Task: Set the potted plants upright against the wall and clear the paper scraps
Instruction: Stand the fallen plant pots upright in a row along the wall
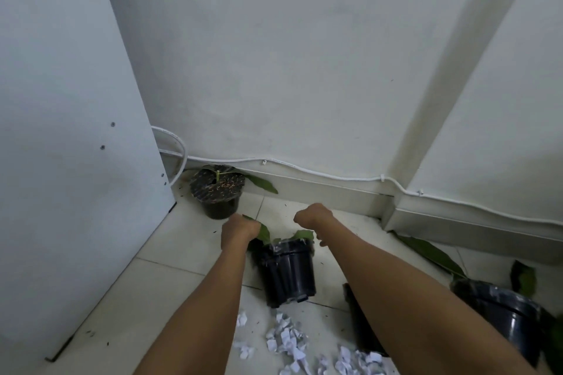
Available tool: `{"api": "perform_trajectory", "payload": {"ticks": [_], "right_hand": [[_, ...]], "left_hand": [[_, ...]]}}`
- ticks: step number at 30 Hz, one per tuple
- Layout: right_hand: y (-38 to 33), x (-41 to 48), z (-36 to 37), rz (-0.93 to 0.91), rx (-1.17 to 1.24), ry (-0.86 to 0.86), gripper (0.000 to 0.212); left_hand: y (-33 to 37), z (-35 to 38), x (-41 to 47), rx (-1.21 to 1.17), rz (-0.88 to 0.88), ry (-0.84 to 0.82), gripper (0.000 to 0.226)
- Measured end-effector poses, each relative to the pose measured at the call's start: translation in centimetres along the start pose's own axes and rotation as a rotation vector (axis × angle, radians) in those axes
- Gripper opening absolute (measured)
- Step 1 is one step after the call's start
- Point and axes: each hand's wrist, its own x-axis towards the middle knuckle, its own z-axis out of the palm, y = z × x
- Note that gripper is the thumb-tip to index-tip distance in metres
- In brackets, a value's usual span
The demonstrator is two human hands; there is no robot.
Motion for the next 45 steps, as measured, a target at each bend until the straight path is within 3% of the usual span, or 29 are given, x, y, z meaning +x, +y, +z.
{"api": "perform_trajectory", "payload": {"ticks": [3,6,10,16,20,24,29,36,45], "right_hand": [[0.8,-0.1,0.5,0.053,0.009,-0.053,0.039],[1.8,0.1,0.9,0.126,0.023,-0.089,0.035],[3.0,0.6,1.5,0.237,0.096,-0.205,0.023],[3.6,0.7,1.1,0.274,0.158,-0.26,0.021],[3.1,-0.3,0.4,0.279,0.136,-0.334,0.025],[2.8,-0.8,0.2,0.248,0.177,-0.28,0.036],[2.7,-0.8,-0.1,0.254,0.18,-0.222,0.022],[2.8,0.1,-0.2,0.226,0.196,-0.133,0.018],[2.7,0.7,0.3,0.116,0.469,0.09,0.009]], "left_hand": [[0.0,0.8,-0.8,0.052,-0.171,-0.184,0.059],[-0.5,1.0,-1.3,-0.026,-0.312,-0.312,0.046],[-1.4,1.3,-1.6,-0.21,-0.348,-0.375,0.017],[-1.8,0.4,-1.9,-0.304,-0.298,-0.439,0.014],[-1.7,0.0,-2.0,-0.352,-0.255,-0.434,0.011],[-1.6,-0.5,-2.2,-0.412,-0.206,-0.422,0.009],[-1.4,-1.0,-2.4,-0.455,-0.133,-0.351,0.009],[-1.2,-1.1,-2.4,-0.546,-0.044,-0.283,0.014],[-0.5,0.3,0.1,-0.744,0.07,-0.172,0.037]]}}
